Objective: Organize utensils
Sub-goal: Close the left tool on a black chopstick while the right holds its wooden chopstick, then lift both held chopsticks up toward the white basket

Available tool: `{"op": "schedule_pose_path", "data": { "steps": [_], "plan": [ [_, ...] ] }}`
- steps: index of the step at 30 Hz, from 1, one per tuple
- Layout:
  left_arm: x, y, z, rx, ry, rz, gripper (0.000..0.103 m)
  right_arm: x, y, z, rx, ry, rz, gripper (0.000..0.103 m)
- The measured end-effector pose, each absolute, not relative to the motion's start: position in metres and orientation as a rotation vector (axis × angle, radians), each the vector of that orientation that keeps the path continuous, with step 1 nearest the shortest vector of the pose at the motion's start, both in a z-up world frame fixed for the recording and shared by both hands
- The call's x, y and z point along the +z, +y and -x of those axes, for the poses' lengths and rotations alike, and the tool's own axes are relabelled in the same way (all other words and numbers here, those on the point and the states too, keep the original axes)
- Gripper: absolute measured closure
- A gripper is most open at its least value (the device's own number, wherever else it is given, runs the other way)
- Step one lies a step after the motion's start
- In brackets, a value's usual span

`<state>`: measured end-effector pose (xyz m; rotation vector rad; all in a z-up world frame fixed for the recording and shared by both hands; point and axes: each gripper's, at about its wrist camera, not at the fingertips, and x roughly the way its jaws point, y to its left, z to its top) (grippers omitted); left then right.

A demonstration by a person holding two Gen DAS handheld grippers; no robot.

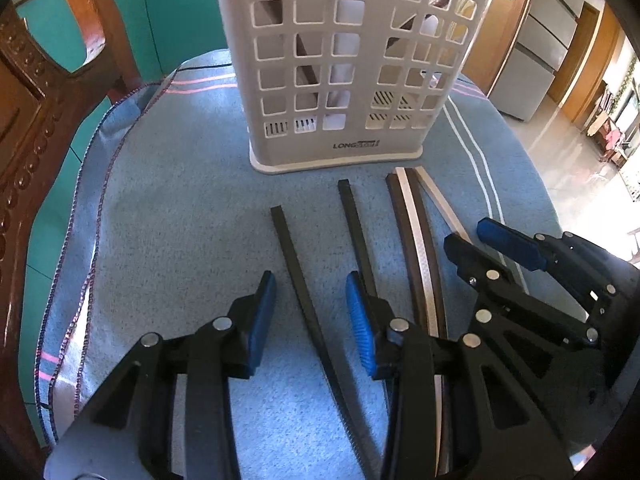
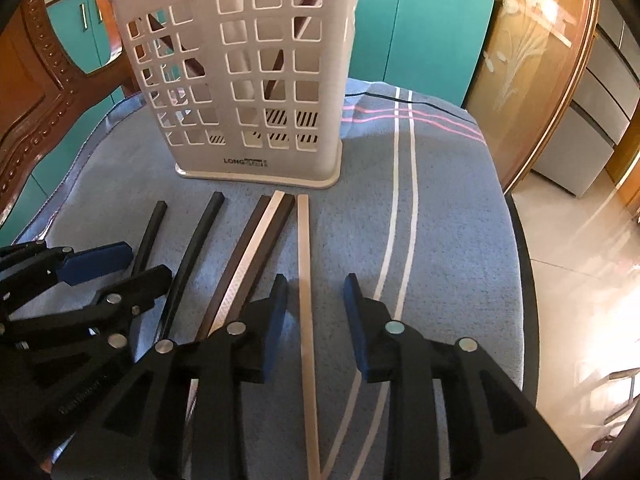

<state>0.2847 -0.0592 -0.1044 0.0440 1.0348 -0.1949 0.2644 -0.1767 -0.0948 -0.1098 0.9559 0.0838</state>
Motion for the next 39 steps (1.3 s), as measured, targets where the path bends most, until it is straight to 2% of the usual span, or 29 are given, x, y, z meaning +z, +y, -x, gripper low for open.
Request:
{"op": "schedule_pose_path", "data": {
  "steps": [13, 14, 15, 17, 19, 24, 39],
  "plan": [
    [-0.107, -0.071, -0.285, -0.191, 1.028, -0.059, 0.066, -0.095, -0.182, -0.266, 0.096, 0.953, 0.072, 0.073],
    [-0.108, -0.069, -0.283, -0.194, 1.028, -0.055, 0.069, -0.095, -0.182, -0.266, 0.097, 0.954, 0.071, 0.076],
    [-0.107, -0.067, -0.283, -0.194, 1.028, -0.053, 0.073, -0.095, -0.183, -0.266, 0.099, 0.954, 0.068, 0.084],
    [-0.107, -0.066, -0.285, -0.199, 1.029, -0.039, 0.088, -0.094, -0.184, -0.265, 0.11, 0.956, 0.056, 0.092],
    [-0.106, -0.061, -0.285, -0.207, 1.032, -0.023, 0.092, -0.094, -0.185, -0.264, 0.114, 0.956, 0.041, 0.096],
    [-0.104, -0.058, -0.284, -0.227, 1.027, -0.007, 0.096, -0.095, -0.187, -0.263, 0.114, 0.956, 0.026, 0.097],
    [-0.096, -0.054, -0.286, -0.235, 1.01, -0.004, 0.096, -0.089, -0.196, -0.259, 0.115, 0.937, 0.0, 0.097]
  ]
}}
